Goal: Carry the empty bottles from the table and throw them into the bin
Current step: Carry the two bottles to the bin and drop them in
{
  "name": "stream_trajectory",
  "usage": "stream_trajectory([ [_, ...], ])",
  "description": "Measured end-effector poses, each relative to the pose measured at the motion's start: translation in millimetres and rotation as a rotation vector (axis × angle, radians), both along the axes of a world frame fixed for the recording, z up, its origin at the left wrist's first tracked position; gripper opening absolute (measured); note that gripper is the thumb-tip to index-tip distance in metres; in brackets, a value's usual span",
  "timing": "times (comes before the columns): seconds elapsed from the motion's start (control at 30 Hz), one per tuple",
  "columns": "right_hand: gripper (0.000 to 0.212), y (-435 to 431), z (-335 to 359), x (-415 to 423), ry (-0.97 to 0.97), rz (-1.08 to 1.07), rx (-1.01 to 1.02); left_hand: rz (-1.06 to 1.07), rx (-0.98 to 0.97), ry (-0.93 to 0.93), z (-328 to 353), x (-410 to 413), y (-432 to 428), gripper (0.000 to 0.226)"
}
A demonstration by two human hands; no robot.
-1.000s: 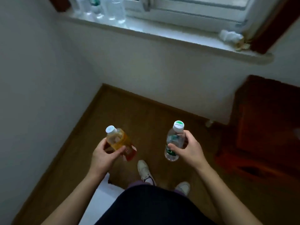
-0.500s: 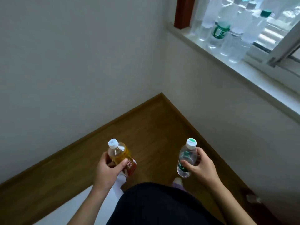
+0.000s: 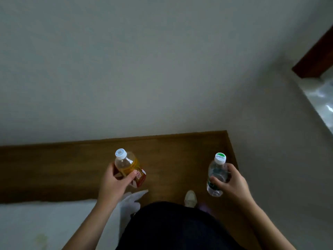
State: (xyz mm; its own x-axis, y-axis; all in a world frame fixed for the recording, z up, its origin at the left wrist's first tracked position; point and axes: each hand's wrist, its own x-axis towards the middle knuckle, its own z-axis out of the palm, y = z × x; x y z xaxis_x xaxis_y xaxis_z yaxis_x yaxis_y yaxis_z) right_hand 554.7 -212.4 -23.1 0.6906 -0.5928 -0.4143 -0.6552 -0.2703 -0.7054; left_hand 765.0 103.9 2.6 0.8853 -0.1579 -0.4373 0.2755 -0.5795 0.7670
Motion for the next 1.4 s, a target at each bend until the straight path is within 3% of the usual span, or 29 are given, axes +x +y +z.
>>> stream_trajectory([
  [0.1, 0.076, -6, 14, 91, -0.037, 0.222, 0.014, 0.239, 0.021, 0.01, 2, 7, 20, 0.069],
  [0.2, 0.065, 12, 25, 179, -0.048, 0.424, 0.021, 0.466, 0.041, 0.001, 5, 6, 48, 0.064],
  [0.3, 0.071, 35, 28, 260, -0.077, 0.59, 0.057, 0.643, 0.105, -0.027, -1, 5, 80, 0.058],
  [0.43, 0.063, 74, 25, 351, -0.106, 0.752, 0.085, 0.848, 0.13, -0.059, -8, 20, 113, 0.052],
  [0.63, 0.058, 116, 13, 455, -0.041, 0.856, 0.031, 0.942, 0.098, -0.066, -15, 96, 145, 0.052],
  [0.77, 0.064, 136, 8, 522, -0.028, 0.855, -0.005, 0.896, 0.082, -0.1, -12, 175, 173, 0.075],
  [0.87, 0.076, 155, 11, 571, -0.015, 0.904, -0.016, 0.909, 0.063, -0.142, 1, 225, 193, 0.068],
  [0.93, 0.07, 174, 11, 605, 0.007, 0.952, -0.015, 0.934, 0.05, -0.166, 10, 252, 206, 0.067],
  [1.03, 0.065, 219, 7, 659, 0.035, 1.052, 0.004, 1.03, 0.043, -0.175, 12, 278, 235, 0.068],
  [1.17, 0.101, 306, 4, 724, 0.015, 1.232, 0.075, 1.223, 0.067, -0.154, 9, 288, 266, 0.075],
  [1.3, 0.073, 417, 7, 774, 0.003, 1.428, 0.131, 1.479, 0.104, -0.132, 5, 282, 292, 0.068],
  [1.4, 0.072, 497, 15, 798, -0.006, 1.572, 0.153, 1.651, 0.123, -0.091, 7, 267, 313, 0.066],
])
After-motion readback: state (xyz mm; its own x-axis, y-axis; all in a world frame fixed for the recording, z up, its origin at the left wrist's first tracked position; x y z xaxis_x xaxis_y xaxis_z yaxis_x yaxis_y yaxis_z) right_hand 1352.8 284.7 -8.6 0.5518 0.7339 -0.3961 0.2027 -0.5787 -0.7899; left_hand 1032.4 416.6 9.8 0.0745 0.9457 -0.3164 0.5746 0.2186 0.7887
